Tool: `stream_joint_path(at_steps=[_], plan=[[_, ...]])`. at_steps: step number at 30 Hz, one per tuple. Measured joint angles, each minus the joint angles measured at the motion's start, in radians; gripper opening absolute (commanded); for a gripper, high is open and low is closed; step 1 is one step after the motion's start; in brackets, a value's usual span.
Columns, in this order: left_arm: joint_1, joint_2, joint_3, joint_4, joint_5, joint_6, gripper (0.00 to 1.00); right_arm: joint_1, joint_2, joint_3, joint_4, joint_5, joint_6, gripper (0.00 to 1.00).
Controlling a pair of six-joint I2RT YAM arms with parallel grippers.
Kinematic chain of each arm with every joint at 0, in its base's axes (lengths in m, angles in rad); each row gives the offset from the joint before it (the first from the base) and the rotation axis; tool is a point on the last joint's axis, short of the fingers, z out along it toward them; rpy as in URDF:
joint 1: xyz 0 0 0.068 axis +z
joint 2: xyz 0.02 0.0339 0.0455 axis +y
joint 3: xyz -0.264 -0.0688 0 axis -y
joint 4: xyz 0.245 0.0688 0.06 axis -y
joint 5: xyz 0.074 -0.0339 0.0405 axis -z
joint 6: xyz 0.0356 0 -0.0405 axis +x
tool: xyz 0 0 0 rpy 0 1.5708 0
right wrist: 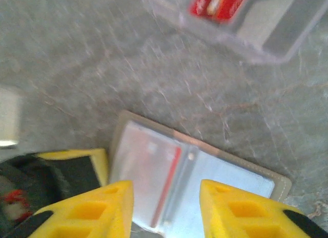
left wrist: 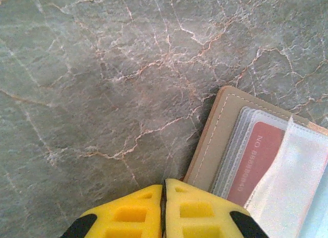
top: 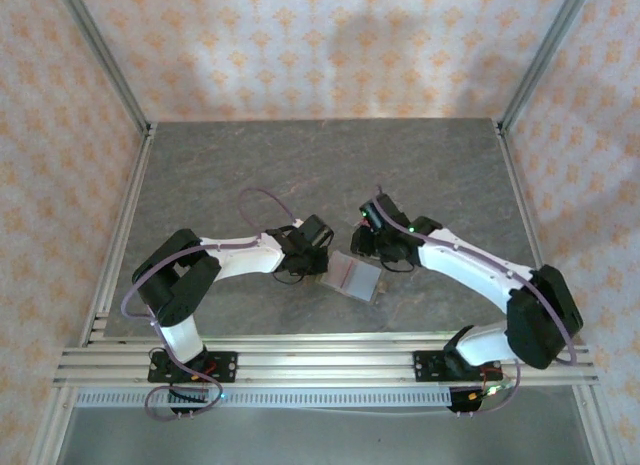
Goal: Put the credit cards into the card holder
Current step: Flip over the card slot in the card holder, then pick up the credit card from the storage box.
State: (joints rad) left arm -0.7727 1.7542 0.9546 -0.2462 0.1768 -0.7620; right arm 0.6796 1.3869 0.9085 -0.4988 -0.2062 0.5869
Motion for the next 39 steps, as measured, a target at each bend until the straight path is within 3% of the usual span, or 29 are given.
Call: stream_joint_path(at_steps=[9,17,22,29,34,39], plan=[[0.0,-0.009,-0.017,0.02,0.005,0.0,0.1,0.068,0.2,-0.021,0.14,-0.065,0.022,0.27],[-0.019,-0.036,-0.056,0.053,0.028,-0.016,0.12,0.061,0.232,-0.005,0.147,-0.056,0.002,0.35],[-0.026,-0.101,-0.106,0.005,0.096,-0.023,0.18,-0.009,0.161,0.041,0.062,-0.035,-0.026,0.42],[0.067,-0.212,-0.105,-0.092,0.131,0.017,0.29,-0.149,0.092,0.208,-0.06,0.031,-0.067,0.44],[0.065,-0.206,-0.048,-0.116,0.175,0.071,0.37,-0.2,0.18,0.343,-0.128,0.058,-0.088,0.41],[0.048,-0.155,0.015,-0.13,0.198,0.111,0.38,-0.211,0.319,0.46,-0.174,0.065,-0.1,0.38]])
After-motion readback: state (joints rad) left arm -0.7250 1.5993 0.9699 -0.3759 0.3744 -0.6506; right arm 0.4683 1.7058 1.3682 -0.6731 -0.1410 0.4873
